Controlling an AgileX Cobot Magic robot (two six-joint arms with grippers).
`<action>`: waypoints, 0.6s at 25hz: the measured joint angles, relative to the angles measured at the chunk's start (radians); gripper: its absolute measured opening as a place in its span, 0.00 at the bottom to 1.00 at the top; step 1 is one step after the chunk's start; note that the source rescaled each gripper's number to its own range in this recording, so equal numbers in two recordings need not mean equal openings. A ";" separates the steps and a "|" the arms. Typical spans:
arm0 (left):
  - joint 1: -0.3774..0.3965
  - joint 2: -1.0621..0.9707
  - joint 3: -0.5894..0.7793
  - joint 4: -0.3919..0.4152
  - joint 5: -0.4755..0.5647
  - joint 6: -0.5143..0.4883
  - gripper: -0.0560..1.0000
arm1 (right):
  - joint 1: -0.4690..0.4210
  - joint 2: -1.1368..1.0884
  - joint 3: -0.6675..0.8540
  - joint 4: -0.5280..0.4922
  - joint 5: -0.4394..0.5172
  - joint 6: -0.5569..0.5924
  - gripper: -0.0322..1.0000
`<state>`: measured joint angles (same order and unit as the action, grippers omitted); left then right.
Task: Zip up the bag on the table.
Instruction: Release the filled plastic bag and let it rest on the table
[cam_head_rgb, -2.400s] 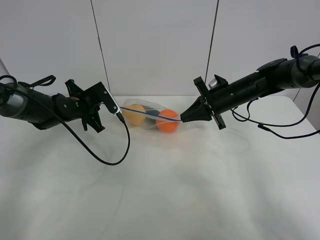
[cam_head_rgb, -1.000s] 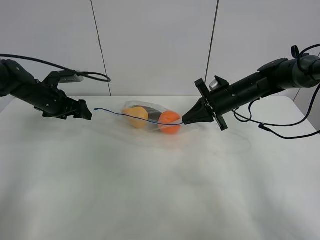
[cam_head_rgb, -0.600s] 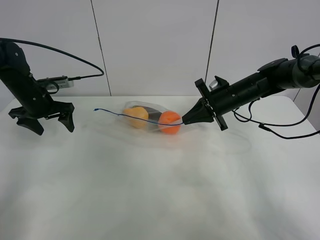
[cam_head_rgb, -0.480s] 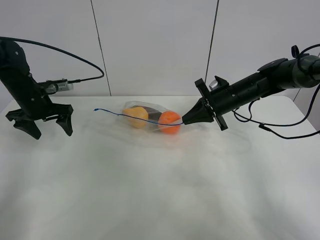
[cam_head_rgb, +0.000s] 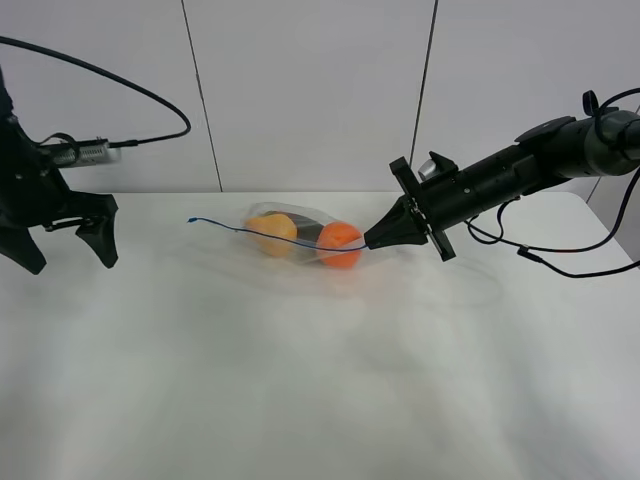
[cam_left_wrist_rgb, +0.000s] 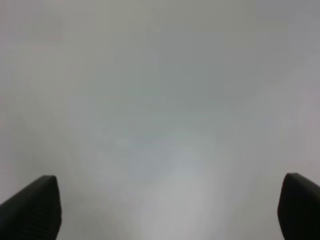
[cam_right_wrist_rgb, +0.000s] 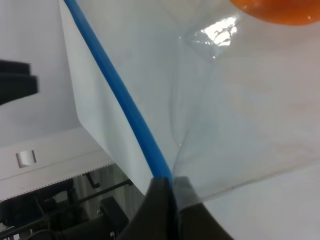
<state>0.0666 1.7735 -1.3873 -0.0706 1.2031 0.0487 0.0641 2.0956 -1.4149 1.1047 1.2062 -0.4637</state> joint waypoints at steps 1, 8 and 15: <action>0.000 -0.037 0.027 0.000 0.000 0.000 1.00 | 0.000 0.000 0.000 0.000 0.000 0.000 0.03; 0.000 -0.401 0.260 0.000 0.007 0.000 1.00 | 0.000 0.000 0.000 0.000 0.000 0.000 0.03; 0.000 -0.800 0.559 0.017 0.008 -0.010 1.00 | 0.000 0.000 0.000 0.000 0.000 -0.003 0.03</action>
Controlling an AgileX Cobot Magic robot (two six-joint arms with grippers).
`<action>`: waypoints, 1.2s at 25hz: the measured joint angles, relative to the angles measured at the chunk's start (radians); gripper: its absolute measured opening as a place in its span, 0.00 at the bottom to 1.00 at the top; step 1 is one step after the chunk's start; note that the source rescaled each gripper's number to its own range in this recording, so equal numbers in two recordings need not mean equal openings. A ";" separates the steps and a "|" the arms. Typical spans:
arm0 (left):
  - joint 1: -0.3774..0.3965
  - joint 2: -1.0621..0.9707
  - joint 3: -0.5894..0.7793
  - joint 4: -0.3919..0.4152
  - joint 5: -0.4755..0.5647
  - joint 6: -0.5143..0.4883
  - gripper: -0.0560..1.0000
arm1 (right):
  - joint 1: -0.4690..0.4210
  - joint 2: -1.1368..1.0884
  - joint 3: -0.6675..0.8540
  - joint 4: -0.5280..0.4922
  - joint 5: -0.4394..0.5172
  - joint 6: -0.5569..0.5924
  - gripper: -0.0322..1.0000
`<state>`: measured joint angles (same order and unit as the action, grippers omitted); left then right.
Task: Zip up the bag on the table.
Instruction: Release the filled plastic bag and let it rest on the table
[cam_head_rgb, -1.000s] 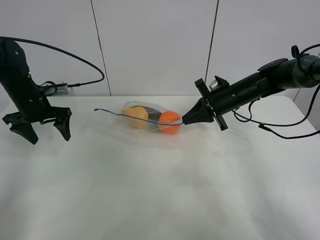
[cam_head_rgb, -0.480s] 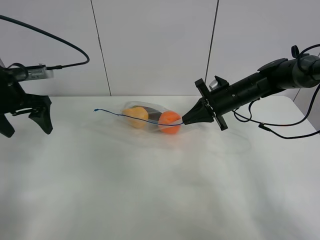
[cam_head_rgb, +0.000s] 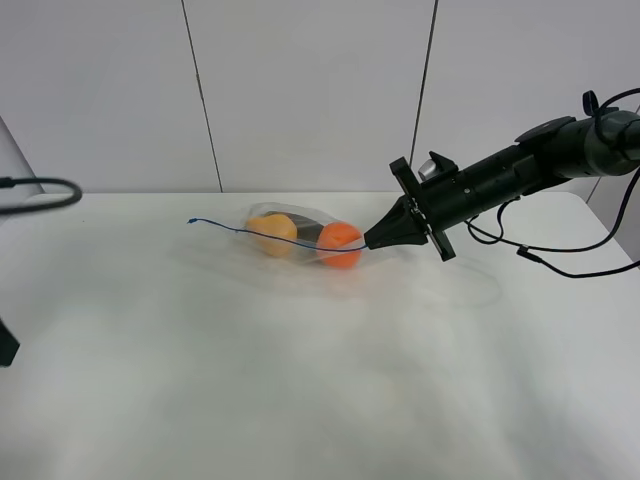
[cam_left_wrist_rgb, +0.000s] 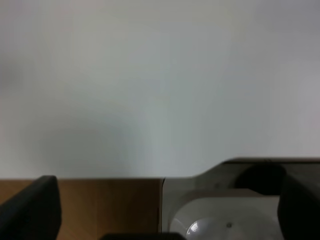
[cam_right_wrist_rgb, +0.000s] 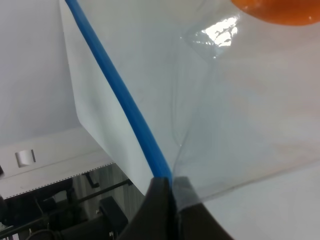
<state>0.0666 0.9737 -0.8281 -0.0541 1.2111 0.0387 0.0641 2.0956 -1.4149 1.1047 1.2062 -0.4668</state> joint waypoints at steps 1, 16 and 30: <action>0.000 -0.062 0.043 0.005 -0.016 -0.013 1.00 | 0.000 0.000 0.000 0.000 0.000 0.000 0.03; 0.000 -0.704 0.327 0.009 -0.142 -0.046 1.00 | 0.000 0.000 0.000 -0.001 0.000 -0.015 0.04; 0.000 -0.979 0.329 0.009 -0.141 -0.046 1.00 | 0.000 -0.012 -0.146 -0.233 0.006 0.076 0.91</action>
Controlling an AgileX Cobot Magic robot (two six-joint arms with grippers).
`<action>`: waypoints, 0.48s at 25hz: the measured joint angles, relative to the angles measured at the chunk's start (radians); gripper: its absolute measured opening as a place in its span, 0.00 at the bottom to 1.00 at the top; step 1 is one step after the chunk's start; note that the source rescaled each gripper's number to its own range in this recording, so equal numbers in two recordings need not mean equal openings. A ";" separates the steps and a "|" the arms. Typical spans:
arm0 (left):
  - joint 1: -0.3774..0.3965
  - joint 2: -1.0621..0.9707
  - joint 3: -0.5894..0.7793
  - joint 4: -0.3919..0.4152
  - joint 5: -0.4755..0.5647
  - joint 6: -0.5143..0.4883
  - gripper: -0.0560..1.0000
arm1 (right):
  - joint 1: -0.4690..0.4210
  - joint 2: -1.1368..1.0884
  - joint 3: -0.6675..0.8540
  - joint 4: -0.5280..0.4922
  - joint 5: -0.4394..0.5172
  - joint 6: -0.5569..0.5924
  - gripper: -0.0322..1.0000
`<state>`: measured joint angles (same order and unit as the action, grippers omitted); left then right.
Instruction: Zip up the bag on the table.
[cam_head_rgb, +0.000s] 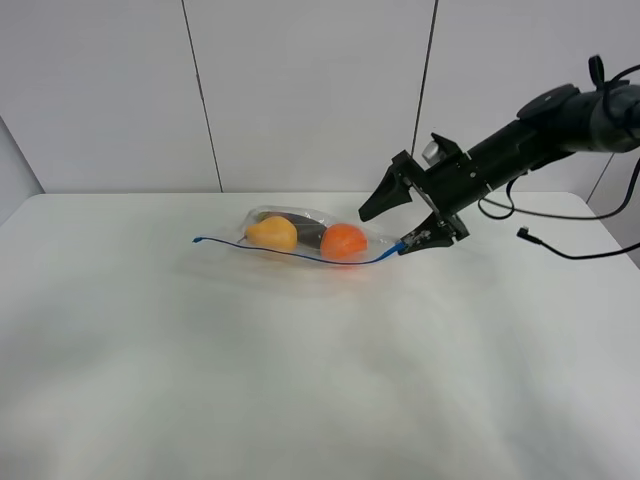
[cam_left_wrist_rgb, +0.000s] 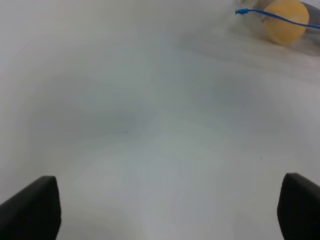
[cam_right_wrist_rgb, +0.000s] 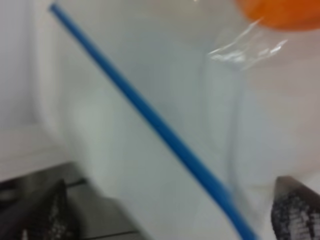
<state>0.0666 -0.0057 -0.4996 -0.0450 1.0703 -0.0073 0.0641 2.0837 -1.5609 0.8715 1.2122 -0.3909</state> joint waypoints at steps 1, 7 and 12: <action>0.000 0.000 0.000 0.000 0.000 0.000 1.00 | 0.000 -0.005 -0.042 -0.088 0.000 0.038 0.92; 0.000 0.000 0.000 0.000 0.000 0.000 1.00 | 0.012 -0.027 -0.216 -0.612 0.000 0.268 0.92; 0.000 0.000 0.000 0.000 0.000 0.000 1.00 | -0.036 -0.027 -0.237 -0.751 0.001 0.307 0.93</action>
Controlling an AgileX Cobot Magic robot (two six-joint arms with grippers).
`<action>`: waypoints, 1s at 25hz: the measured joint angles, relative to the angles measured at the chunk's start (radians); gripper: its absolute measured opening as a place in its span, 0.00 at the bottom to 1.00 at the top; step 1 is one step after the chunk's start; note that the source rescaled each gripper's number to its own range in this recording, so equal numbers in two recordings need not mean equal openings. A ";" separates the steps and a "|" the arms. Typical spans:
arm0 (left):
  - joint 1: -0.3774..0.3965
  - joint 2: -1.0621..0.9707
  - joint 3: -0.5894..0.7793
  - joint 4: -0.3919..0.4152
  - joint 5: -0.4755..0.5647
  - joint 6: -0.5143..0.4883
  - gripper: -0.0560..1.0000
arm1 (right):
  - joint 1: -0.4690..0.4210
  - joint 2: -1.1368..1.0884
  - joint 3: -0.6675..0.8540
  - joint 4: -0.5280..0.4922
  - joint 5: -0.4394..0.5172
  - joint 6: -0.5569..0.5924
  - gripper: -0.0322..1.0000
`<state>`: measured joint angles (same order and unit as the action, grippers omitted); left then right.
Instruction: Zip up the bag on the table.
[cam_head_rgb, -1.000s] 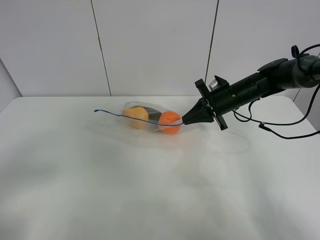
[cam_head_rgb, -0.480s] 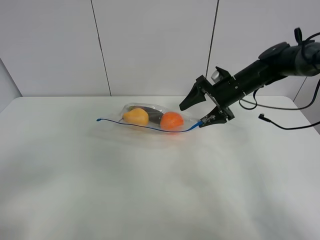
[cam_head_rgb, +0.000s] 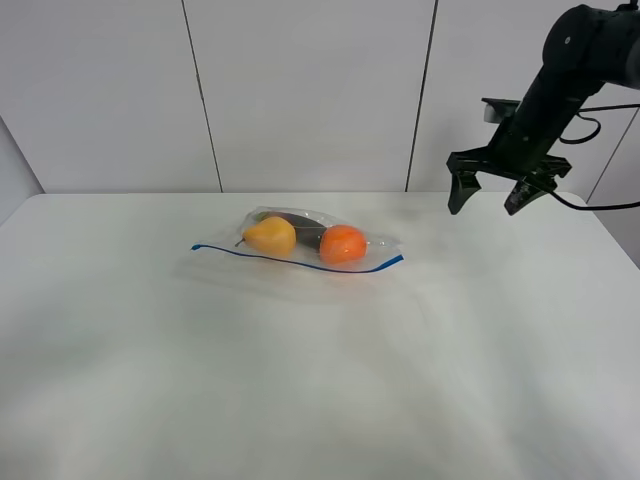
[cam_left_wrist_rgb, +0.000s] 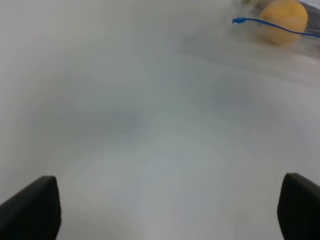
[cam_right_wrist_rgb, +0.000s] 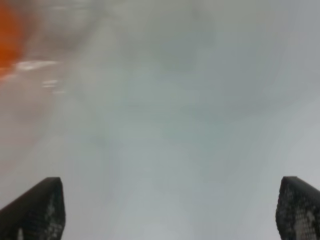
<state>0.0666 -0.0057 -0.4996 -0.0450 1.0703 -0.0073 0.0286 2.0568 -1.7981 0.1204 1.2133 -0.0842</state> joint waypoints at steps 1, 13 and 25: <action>0.000 0.000 0.000 0.000 0.000 0.000 1.00 | -0.017 0.000 0.000 -0.004 0.000 0.003 0.93; 0.000 0.000 0.000 0.000 0.000 0.000 1.00 | -0.055 -0.171 0.226 0.004 0.001 -0.013 0.93; 0.000 0.000 0.000 0.000 0.000 0.000 1.00 | -0.055 -0.665 0.864 0.005 0.001 -0.016 0.93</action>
<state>0.0666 -0.0057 -0.4996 -0.0450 1.0703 -0.0073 -0.0265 1.3916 -0.9338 0.1250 1.2140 -0.0998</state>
